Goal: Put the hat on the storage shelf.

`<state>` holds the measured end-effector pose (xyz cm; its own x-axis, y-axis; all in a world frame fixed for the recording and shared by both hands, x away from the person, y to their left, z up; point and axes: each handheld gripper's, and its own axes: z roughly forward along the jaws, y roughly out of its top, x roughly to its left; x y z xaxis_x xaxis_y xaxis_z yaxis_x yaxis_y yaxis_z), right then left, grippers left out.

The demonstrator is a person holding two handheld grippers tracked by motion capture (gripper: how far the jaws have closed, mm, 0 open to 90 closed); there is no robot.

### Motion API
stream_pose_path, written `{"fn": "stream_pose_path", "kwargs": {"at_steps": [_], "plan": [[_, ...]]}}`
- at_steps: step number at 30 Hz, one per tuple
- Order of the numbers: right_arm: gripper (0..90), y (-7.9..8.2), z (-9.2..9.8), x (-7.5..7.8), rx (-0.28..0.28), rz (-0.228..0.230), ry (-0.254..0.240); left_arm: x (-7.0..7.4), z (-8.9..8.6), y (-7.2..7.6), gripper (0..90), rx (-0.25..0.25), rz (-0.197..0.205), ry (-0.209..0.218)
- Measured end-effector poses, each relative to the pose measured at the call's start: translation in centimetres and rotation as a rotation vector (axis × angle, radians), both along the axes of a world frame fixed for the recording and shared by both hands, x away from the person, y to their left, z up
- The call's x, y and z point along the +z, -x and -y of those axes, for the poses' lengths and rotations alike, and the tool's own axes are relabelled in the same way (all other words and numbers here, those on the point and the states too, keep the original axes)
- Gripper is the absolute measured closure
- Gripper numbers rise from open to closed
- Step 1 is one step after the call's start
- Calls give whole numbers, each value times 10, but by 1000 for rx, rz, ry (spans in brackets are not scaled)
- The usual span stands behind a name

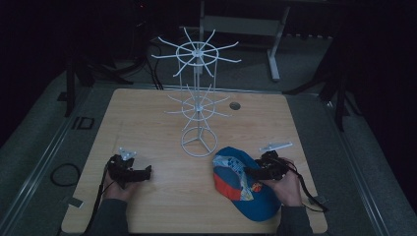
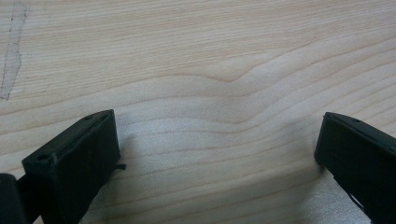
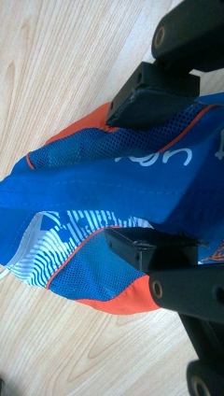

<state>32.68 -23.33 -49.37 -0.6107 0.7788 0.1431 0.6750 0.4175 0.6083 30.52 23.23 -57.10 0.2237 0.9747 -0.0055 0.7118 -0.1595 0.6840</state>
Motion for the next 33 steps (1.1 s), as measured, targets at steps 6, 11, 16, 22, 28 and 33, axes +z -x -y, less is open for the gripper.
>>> {"fn": "stream_pose_path", "kwargs": {"at_steps": [6, 11, 16, 22, 28, 33], "plan": [[354, 2, 2, 5, -17, 18, -18, 0, 0, 0, 0, -1, -3, -2], [305, 2, 2, 9, -21, 17, -8, 0, 0, 0, 0, 0, -2, -2], [302, -2, -1, 11, -13, 0, 23, 0, 1, 0, 1, 0, -2, -2], [325, -11, -5, 7, 7, -21, 29, 0, 1, 0, 1, 0, -3, -2], [331, -13, -9, 6, 29, -23, 34, 0, 1, 0, 1, 0, -2, -2], [334, -18, -17, 7, 49, -19, 56, 0, 1, 0, 1, 0, -2, -1]]}}
